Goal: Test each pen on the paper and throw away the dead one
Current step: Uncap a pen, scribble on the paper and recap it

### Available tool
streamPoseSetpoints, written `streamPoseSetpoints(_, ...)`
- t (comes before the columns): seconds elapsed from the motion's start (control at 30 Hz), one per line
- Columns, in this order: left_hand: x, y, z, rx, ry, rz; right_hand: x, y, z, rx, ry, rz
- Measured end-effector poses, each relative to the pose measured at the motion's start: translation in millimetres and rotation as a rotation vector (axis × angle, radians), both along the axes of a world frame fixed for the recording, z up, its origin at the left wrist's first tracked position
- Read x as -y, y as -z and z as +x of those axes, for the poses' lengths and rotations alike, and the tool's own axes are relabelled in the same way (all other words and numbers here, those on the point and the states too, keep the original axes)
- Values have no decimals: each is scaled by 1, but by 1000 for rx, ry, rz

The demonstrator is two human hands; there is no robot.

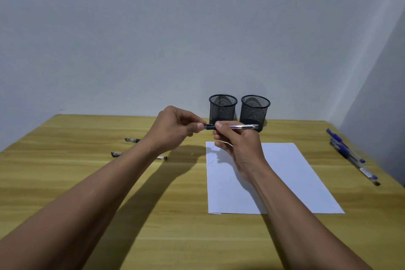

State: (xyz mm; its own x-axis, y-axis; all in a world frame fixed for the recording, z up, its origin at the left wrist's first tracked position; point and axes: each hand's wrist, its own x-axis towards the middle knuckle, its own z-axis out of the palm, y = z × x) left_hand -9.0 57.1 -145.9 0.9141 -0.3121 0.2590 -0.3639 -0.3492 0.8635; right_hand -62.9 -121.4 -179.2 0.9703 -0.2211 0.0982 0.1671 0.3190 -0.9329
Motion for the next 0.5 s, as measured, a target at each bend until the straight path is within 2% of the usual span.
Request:
streamPoseSetpoints(0.13,0,0,1,-116,95,10,0,-1,3,-17,-11,-57)
streamPoseSetpoints(0.23,-19,2,8,-172,34,11,17,1,7,-47,84,48)
streamPoseSetpoints(0.33,-39,11,15,-100,-61,74,36,7,4,-69,80,-36)
streamPoseSetpoints(0.5,-3,25,27,48,-134,250,22,26,4,-128,8,-120)
